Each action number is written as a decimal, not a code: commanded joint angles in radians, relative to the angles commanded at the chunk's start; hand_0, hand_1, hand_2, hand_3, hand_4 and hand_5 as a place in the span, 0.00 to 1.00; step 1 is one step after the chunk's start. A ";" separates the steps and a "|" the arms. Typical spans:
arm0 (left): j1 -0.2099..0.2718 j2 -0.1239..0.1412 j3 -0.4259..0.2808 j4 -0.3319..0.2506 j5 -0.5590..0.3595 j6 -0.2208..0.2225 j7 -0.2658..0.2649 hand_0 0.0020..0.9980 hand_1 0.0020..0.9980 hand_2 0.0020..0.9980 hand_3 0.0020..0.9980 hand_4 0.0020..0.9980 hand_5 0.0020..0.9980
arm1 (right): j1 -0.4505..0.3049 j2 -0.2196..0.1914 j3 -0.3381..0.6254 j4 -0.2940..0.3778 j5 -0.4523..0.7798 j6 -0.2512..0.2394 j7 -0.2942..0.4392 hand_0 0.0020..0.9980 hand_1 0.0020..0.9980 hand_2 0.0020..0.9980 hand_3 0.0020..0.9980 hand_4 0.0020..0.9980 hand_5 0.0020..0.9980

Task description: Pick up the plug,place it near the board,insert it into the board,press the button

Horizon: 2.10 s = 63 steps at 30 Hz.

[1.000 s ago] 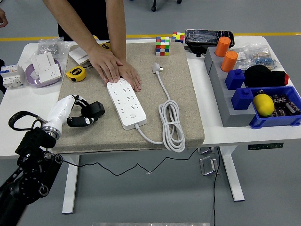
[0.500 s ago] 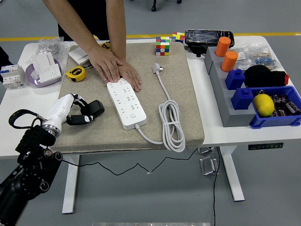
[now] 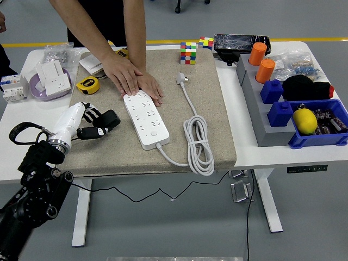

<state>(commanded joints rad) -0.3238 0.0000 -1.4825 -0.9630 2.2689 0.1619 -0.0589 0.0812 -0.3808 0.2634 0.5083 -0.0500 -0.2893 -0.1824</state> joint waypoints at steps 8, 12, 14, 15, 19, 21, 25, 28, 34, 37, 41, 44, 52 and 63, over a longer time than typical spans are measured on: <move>-0.013 0.000 0.036 -0.078 0.000 -0.024 0.007 0.53 0.35 0.30 0.37 0.57 0.13 | 0.002 -0.001 0.002 0.000 0.000 -0.001 0.001 0.86 0.84 0.83 0.84 1.00 1.00; -0.033 0.001 0.065 -0.096 0.000 -0.031 0.006 0.53 0.35 0.30 0.37 0.57 0.13 | 0.003 -0.001 0.003 -0.001 0.000 -0.002 0.001 0.86 0.84 0.83 0.84 1.00 1.00; -0.045 0.004 0.076 -0.099 0.000 -0.034 0.005 0.53 0.35 0.30 0.37 0.56 0.13 | 0.002 -0.001 0.002 -0.001 0.001 -0.002 0.001 0.86 0.84 0.83 0.84 1.00 1.00; -0.053 0.007 0.084 -0.098 0.000 -0.035 0.005 0.53 0.35 0.30 0.37 0.56 0.13 | 0.002 -0.001 0.002 -0.001 0.000 -0.002 0.001 0.86 0.84 0.83 0.84 1.00 1.00; -0.085 0.024 0.123 -0.078 0.000 -0.049 -0.001 0.53 0.35 0.30 0.37 0.56 0.13 | 0.004 -0.001 0.002 -0.001 0.000 -0.003 0.001 0.86 0.84 0.83 0.84 1.00 1.00; -0.097 0.028 0.135 -0.065 0.000 -0.049 -0.005 0.53 0.36 0.30 0.37 0.55 0.13 | 0.004 -0.002 0.002 0.000 -0.001 -0.003 0.002 0.86 0.84 0.83 0.84 1.00 1.00; -0.118 0.037 0.160 -0.033 0.000 -0.047 -0.014 0.53 0.36 0.30 0.37 0.55 0.13 | 0.005 -0.002 0.000 -0.001 0.000 -0.003 0.002 0.86 0.84 0.83 0.84 1.00 1.00; -0.137 0.049 0.188 -0.004 0.000 -0.050 -0.023 0.53 0.36 0.30 0.37 0.54 0.12 | 0.007 -0.002 -0.001 -0.001 0.001 -0.003 0.002 0.86 0.84 0.82 0.84 1.00 1.00; -0.157 0.068 0.222 0.028 0.000 -0.064 -0.030 0.53 0.37 0.30 0.37 0.52 0.10 | 0.010 -0.005 -0.002 -0.001 0.001 -0.004 0.002 0.86 0.84 0.83 0.84 1.00 1.00; -0.161 0.069 0.225 0.034 0.000 -0.066 -0.030 0.53 0.37 0.30 0.37 0.52 0.10 | 0.009 -0.005 -0.003 -0.001 0.001 -0.004 0.002 0.86 0.84 0.83 0.84 1.00 1.00; -0.163 0.067 0.228 0.047 0.000 -0.070 -0.031 0.53 0.37 0.30 0.37 0.52 0.10 | 0.009 -0.005 -0.004 0.000 0.000 -0.005 0.002 0.86 0.84 0.83 0.84 1.00 1.00; -0.162 0.064 0.228 0.055 0.000 -0.069 -0.031 0.53 0.38 0.30 0.37 0.52 0.10 | 0.010 -0.005 -0.004 0.000 -0.001 -0.006 0.002 0.86 0.84 0.83 0.84 1.00 1.00; -0.164 0.060 0.228 0.068 0.000 -0.068 -0.032 0.53 0.38 0.30 0.37 0.52 0.11 | 0.010 -0.007 -0.007 -0.001 0.000 -0.005 0.001 0.86 0.84 0.83 0.84 1.00 1.00; -0.173 0.065 0.232 0.084 0.000 -0.062 -0.035 0.53 0.39 0.31 0.37 0.51 0.12 | 0.009 -0.007 -0.006 -0.001 0.001 -0.006 0.003 0.86 0.84 0.83 0.84 1.00 1.00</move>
<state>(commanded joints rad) -0.4965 0.0651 -1.2501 -0.8790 2.2689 0.1003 -0.0941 0.0904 -0.3883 0.2577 0.5077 -0.0492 -0.2951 -0.1799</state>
